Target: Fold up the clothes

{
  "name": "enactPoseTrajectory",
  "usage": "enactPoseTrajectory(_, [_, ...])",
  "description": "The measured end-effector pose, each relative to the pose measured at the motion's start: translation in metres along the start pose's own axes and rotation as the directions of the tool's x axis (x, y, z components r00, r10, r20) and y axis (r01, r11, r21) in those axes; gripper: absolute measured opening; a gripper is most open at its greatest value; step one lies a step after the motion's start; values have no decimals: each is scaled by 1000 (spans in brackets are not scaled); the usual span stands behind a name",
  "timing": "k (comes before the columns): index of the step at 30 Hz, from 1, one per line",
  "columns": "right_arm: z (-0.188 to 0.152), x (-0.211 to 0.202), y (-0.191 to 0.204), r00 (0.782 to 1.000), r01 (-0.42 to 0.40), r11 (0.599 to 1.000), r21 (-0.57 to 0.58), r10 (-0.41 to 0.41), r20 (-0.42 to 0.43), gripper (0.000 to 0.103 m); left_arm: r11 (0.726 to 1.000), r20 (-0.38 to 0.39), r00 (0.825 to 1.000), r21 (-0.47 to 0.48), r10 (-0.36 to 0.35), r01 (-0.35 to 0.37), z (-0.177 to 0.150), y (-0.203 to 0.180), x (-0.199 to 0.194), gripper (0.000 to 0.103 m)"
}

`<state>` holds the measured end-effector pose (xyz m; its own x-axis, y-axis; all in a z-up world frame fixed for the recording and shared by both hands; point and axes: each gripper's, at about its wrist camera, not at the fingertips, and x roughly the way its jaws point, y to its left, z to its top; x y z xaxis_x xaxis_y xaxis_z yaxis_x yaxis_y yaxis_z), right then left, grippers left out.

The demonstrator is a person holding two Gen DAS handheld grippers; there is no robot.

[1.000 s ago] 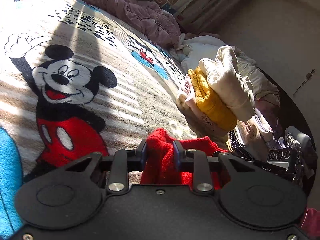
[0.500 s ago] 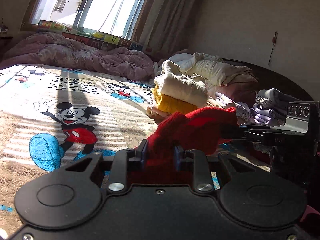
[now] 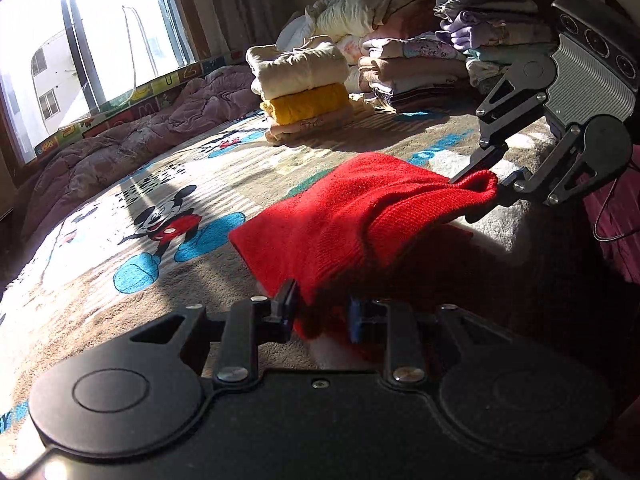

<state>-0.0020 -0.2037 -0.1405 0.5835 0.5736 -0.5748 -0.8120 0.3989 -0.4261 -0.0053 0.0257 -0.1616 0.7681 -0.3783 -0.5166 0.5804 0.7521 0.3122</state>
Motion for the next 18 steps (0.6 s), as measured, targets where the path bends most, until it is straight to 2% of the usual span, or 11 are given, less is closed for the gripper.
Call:
enactPoseTrajectory(1, [-2, 6, 7, 999, -2, 1000, -24, 1, -32, 24, 999, -26, 1000, 32, -14, 14, -2, -5, 0, 25])
enactPoseTrajectory(3, [-5, 11, 17, 995, -29, 998, -56, 23, -94, 32, 993, -86, 995, 106, -44, 53, -5, -16, -1, 27])
enactPoseTrajectory(5, [-7, 4, 25, 992, -58, 995, -84, 47, -118, 37, 989, -99, 991, 107, -89, 99, -5, -16, -12, 31])
enactPoseTrajectory(8, [-6, -19, 18, 989, -95, 995, -27, 91, -113, 39, 990, -35, 989, 10, -142, 142, 3, -1, -32, 31])
enactPoseTrajectory(10, [-3, -35, 2, 990, -117, 991, 71, 122, -73, 39, 989, 28, 991, -57, -132, 134, 13, 10, -35, 34])
enactPoseTrajectory(13, [5, -38, -24, 998, -59, 974, 220, 59, 8, 43, 985, 91, 992, -143, -86, 99, 30, 23, -18, 37])
enactPoseTrajectory(15, [13, -21, -41, 999, 12, 956, 293, -22, 30, 43, 978, 79, 994, -186, -77, 91, 42, 29, 5, 37])
enactPoseTrajectory(18, [19, 9, -61, 994, 69, 923, 379, -98, 57, 42, 975, 46, 998, -215, -53, 62, 54, 34, 45, 37])
